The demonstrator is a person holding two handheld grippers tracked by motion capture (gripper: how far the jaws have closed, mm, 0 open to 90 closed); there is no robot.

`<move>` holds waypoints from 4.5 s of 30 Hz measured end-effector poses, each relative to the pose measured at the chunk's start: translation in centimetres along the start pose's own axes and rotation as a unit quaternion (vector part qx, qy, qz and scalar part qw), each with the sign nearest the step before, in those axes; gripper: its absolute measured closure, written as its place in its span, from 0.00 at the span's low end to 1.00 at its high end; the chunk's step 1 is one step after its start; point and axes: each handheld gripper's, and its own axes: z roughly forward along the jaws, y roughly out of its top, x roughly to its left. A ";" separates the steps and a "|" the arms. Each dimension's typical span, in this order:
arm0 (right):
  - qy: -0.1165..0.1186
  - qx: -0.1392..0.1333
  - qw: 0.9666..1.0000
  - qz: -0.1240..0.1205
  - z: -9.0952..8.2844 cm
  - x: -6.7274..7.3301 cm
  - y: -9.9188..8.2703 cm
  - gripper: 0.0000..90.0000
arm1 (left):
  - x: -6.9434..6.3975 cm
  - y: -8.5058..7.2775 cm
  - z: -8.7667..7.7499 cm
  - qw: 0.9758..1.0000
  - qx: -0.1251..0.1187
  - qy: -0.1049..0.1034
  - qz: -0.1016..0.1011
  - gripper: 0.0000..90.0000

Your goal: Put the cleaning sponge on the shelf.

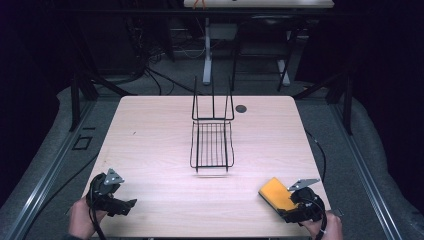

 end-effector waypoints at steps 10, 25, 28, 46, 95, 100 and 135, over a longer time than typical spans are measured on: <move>0.003 -0.004 1.000 0.003 -0.6 0.1 0.2 0.27 | -0.1 0.1 0.2 1.000 0.004 -0.006 0.007 0.02; 0.002 -0.021 1.000 -0.010 -1.5 1.0 1.1 0.27 | -0.4 0.1 0.4 1.000 0.012 -0.008 0.016 0.02; 0.001 -0.026 1.000 -0.013 -1.7 1.0 1.3 0.27 | -0.4 0.2 0.4 1.000 0.015 -0.005 0.019 0.02; -0.003 -0.046 0.999 -0.024 -2.9 1.6 3.5 0.27 | -0.4 0.3 0.5 1.000 0.014 -0.006 0.019 0.03; 0.003 -0.103 0.994 -0.030 -4.2 2.5 8.6 0.27 | -0.4 0.3 0.5 1.000 0.014 -0.004 0.019 0.03; 0.006 -0.104 0.994 -0.030 -4.0 2.7 9.1 0.27 | -0.4 0.3 0.4 1.000 0.015 -0.003 0.019 0.03; 0.009 -0.113 0.992 -0.046 -2.0 4.5 12.9 0.28 | -0.4 0.3 0.5 1.000 0.023 0.002 0.020 0.06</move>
